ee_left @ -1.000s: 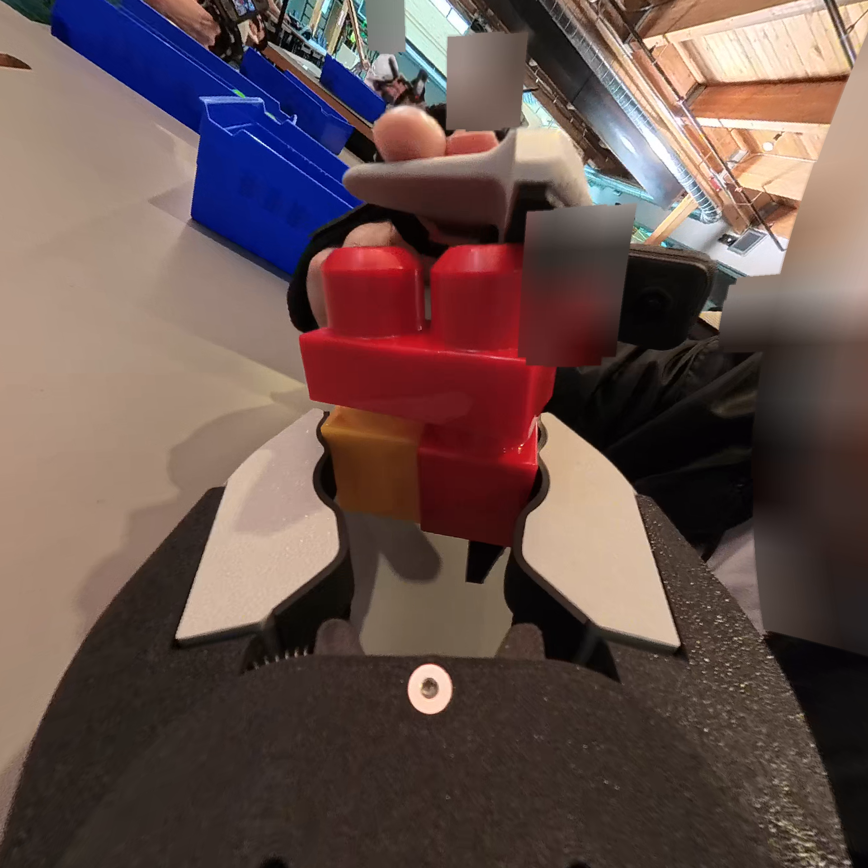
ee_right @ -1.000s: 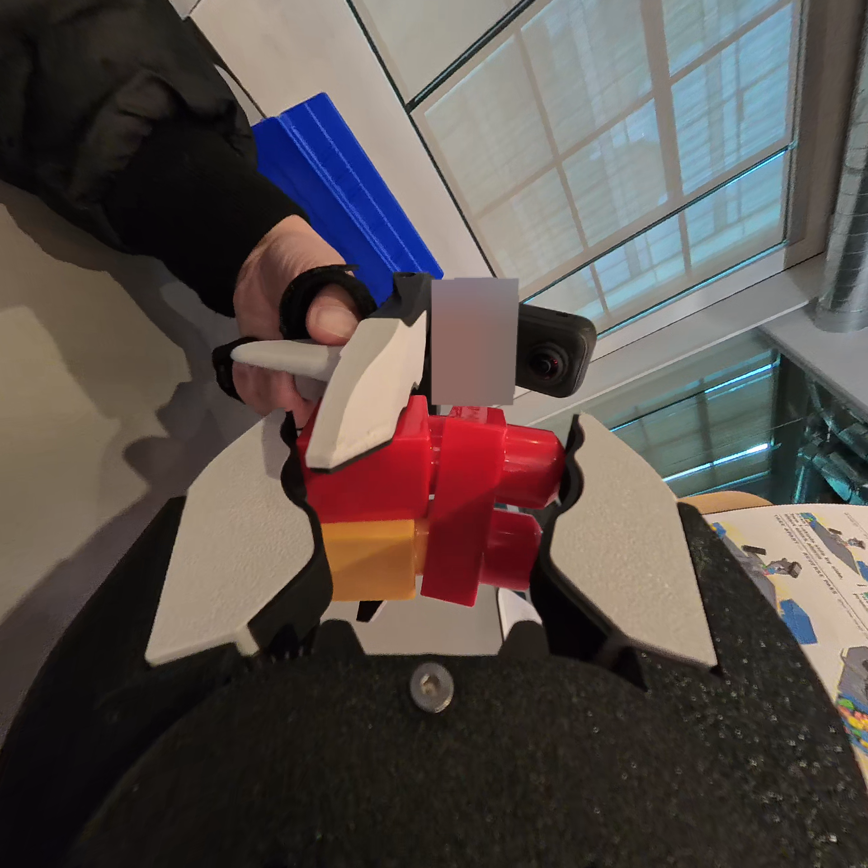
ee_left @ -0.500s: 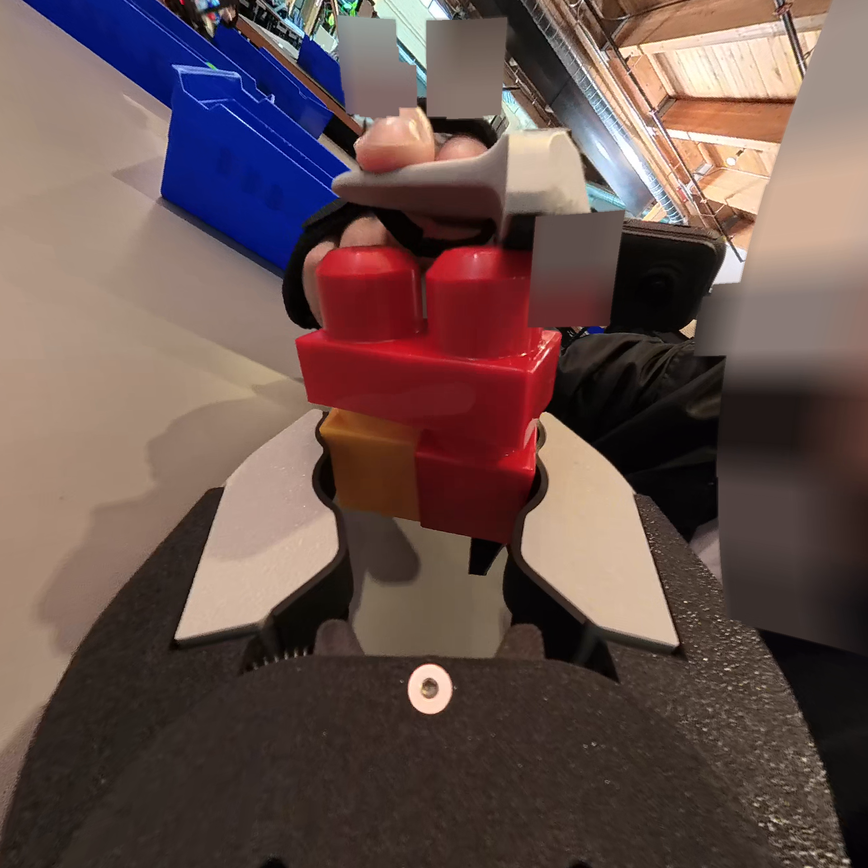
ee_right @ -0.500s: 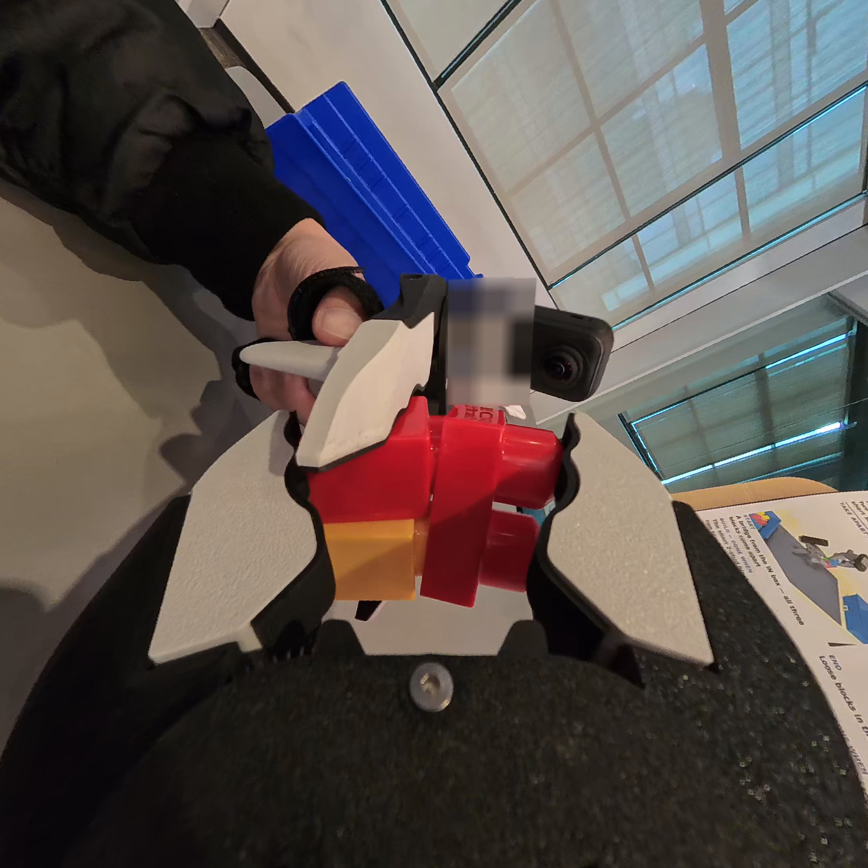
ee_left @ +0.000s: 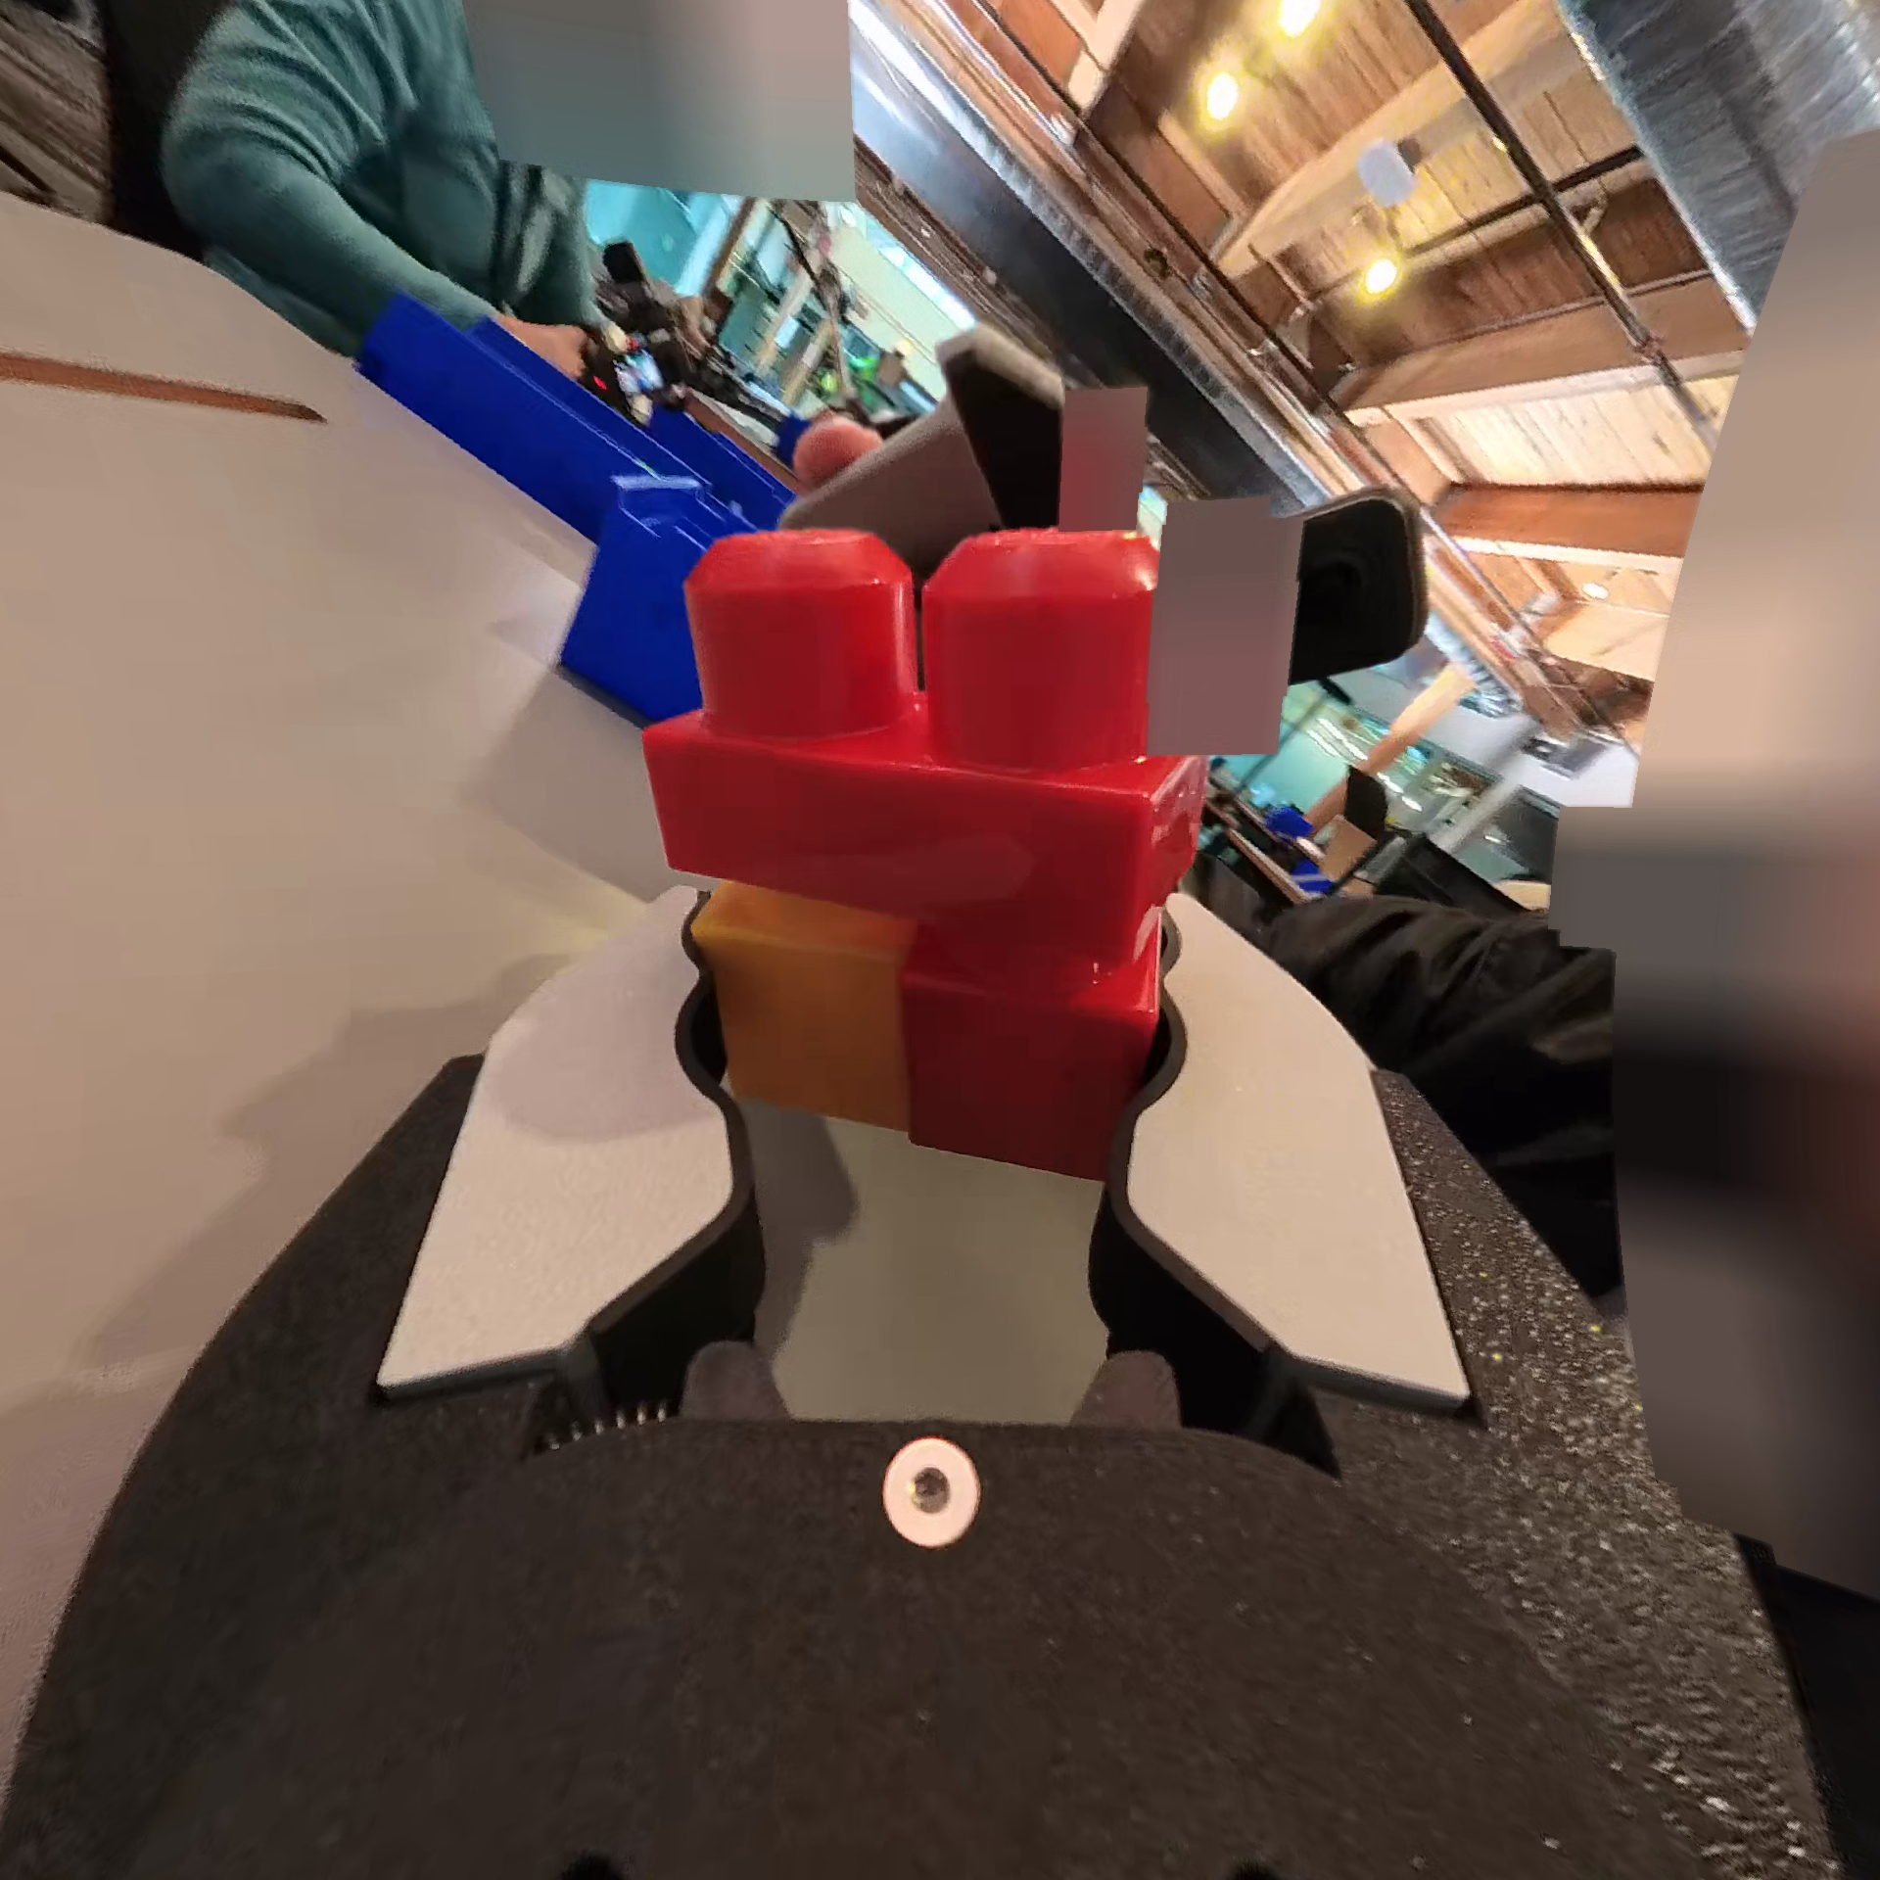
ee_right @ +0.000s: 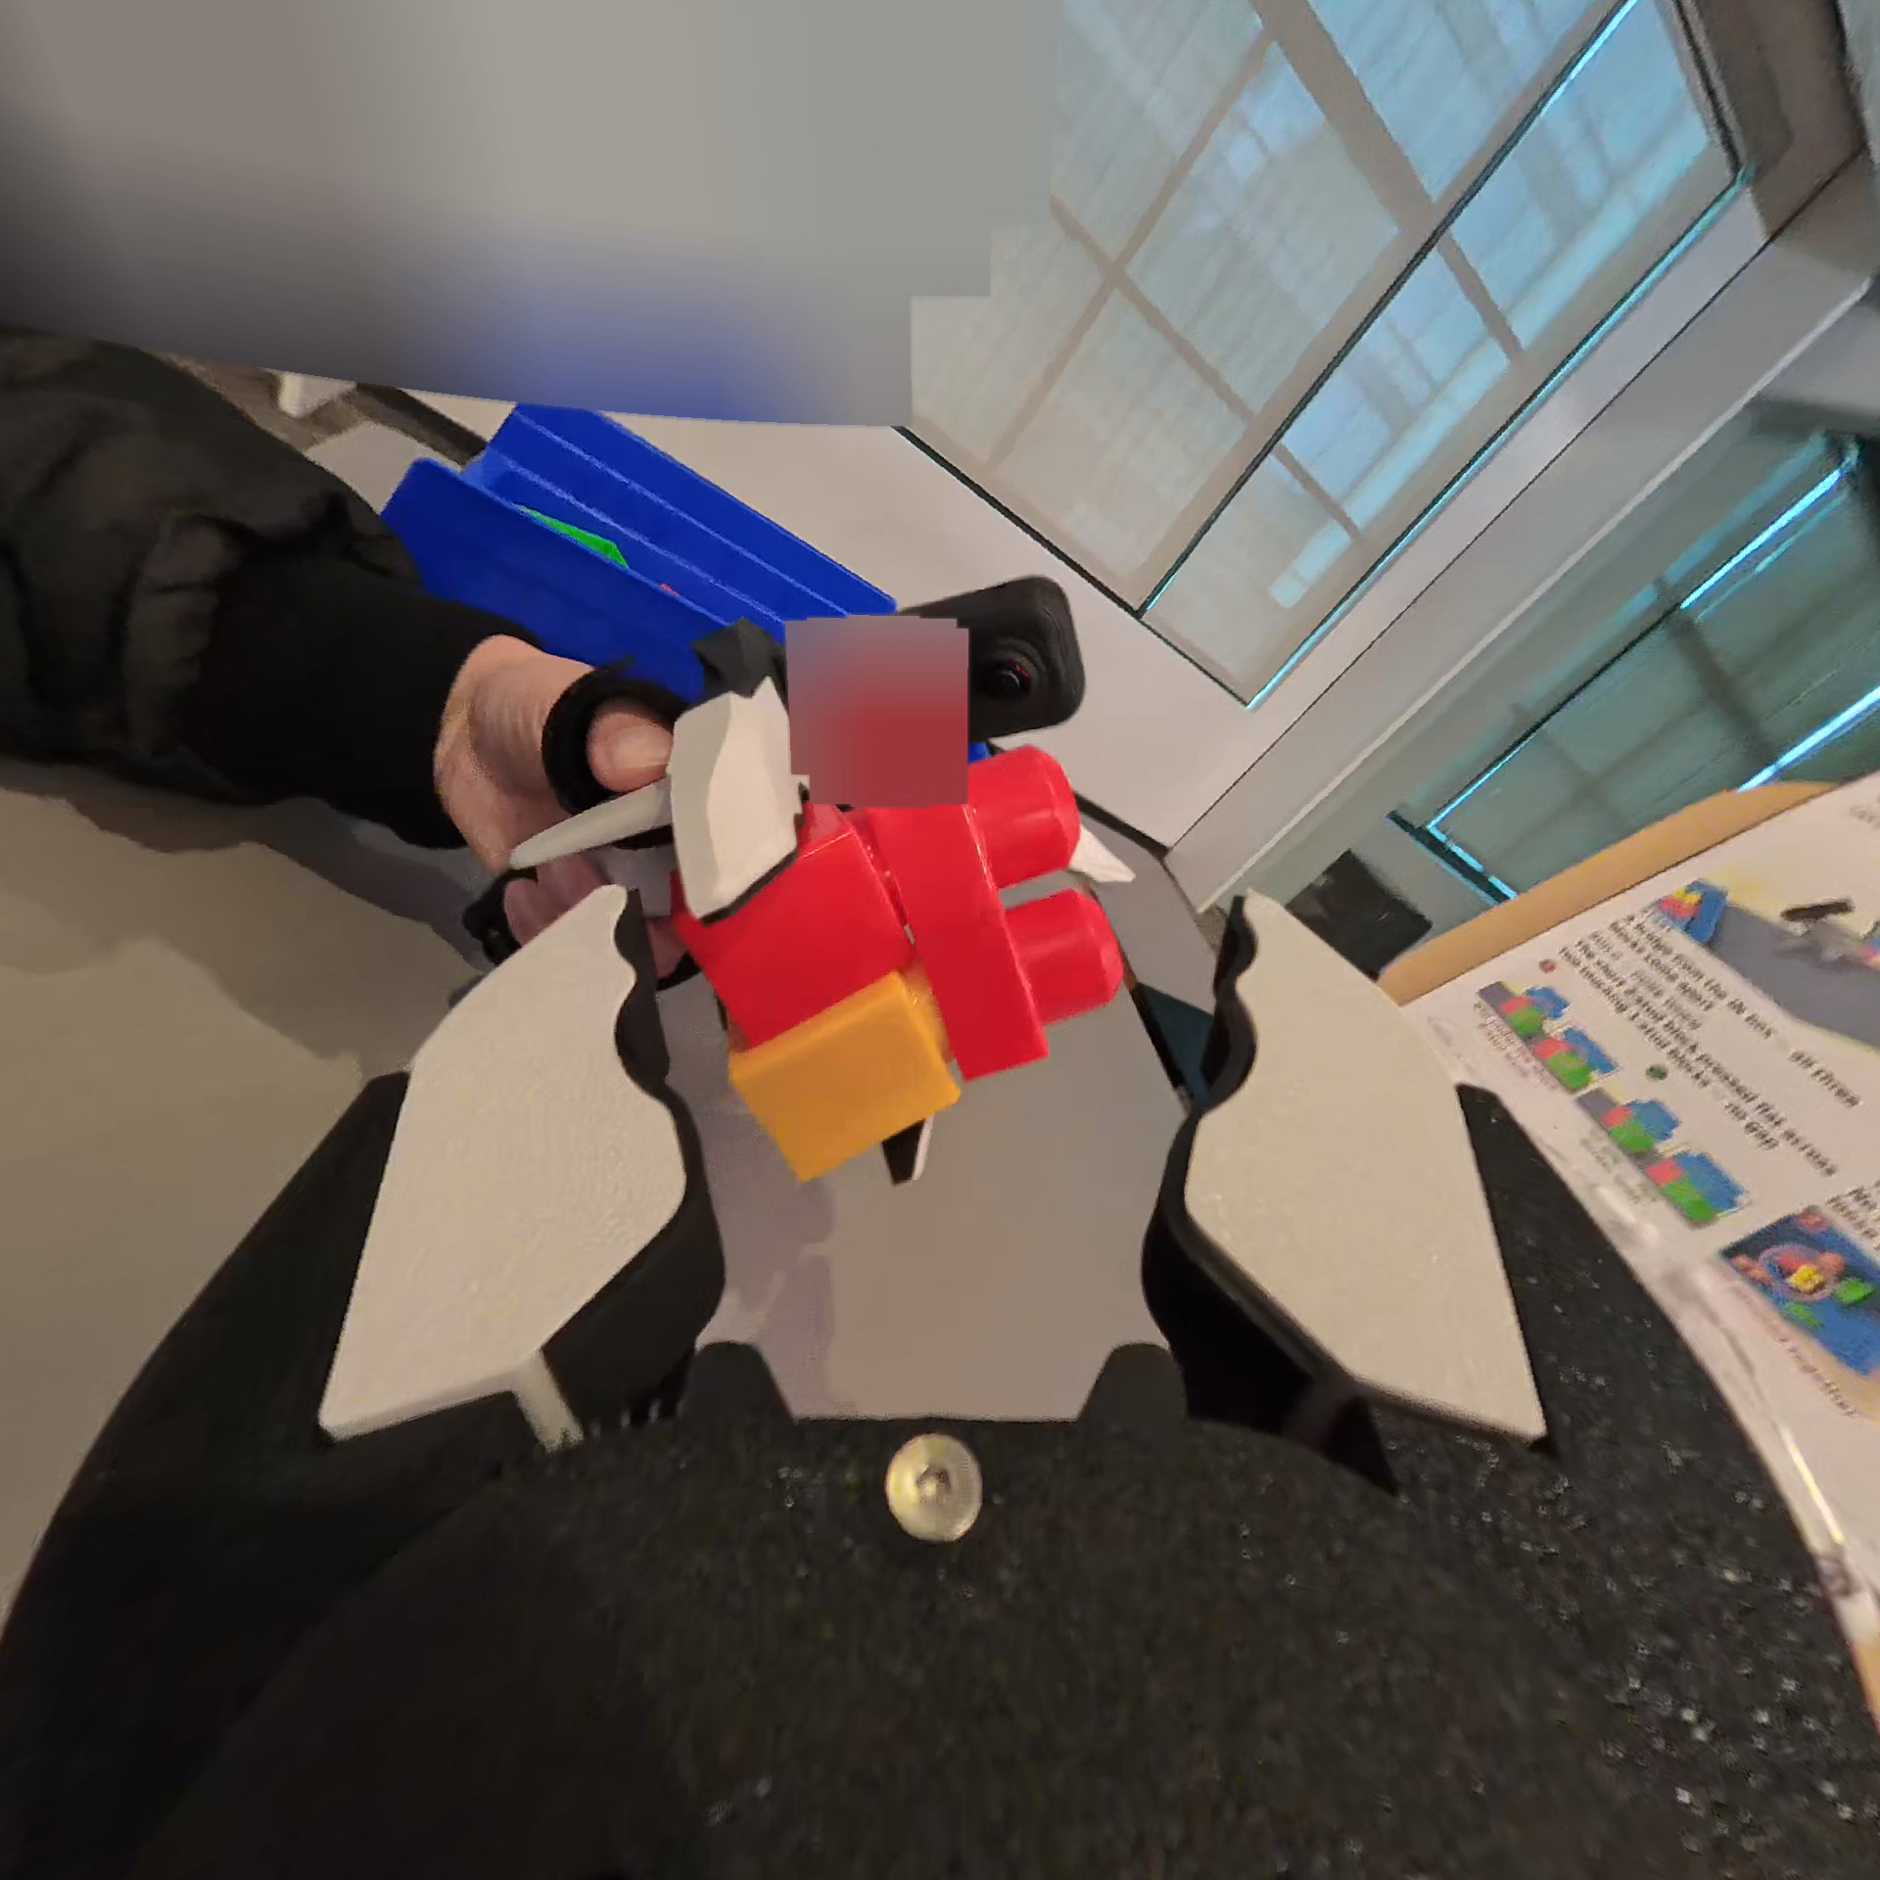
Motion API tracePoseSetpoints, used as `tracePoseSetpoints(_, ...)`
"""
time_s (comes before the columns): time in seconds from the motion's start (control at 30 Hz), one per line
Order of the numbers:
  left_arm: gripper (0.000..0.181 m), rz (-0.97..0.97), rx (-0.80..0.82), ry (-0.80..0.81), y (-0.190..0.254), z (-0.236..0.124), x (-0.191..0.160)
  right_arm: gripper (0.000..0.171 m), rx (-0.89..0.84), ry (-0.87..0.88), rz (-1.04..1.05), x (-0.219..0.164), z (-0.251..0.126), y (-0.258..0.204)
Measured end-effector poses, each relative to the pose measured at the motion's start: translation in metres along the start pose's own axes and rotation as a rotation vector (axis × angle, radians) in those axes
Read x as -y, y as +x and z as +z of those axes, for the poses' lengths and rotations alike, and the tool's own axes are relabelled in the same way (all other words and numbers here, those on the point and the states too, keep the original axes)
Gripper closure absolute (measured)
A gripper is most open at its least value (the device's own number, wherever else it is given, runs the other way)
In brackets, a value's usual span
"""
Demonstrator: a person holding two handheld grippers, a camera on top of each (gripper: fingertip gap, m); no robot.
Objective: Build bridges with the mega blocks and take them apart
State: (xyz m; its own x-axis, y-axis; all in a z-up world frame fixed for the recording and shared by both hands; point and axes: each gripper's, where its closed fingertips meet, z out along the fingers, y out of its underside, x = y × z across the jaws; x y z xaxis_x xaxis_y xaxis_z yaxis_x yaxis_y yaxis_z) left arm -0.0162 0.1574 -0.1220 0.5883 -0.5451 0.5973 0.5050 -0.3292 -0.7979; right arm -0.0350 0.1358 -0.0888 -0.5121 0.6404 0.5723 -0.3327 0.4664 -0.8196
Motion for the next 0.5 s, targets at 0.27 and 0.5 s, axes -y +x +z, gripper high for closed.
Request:
tracePoseSetpoints(0.27,0.101,0.268,0.377,0.069,-0.042,-0.025,0.020,0.074,0.066,-0.096,0.516,-0.031,-0.004,0.019)
tracePoseSetpoints(0.5,0.101,0.553,0.642,0.044,-0.057,-0.039,0.031,0.080,0.109,-0.093,1.146,-0.036,-0.002,0.021)
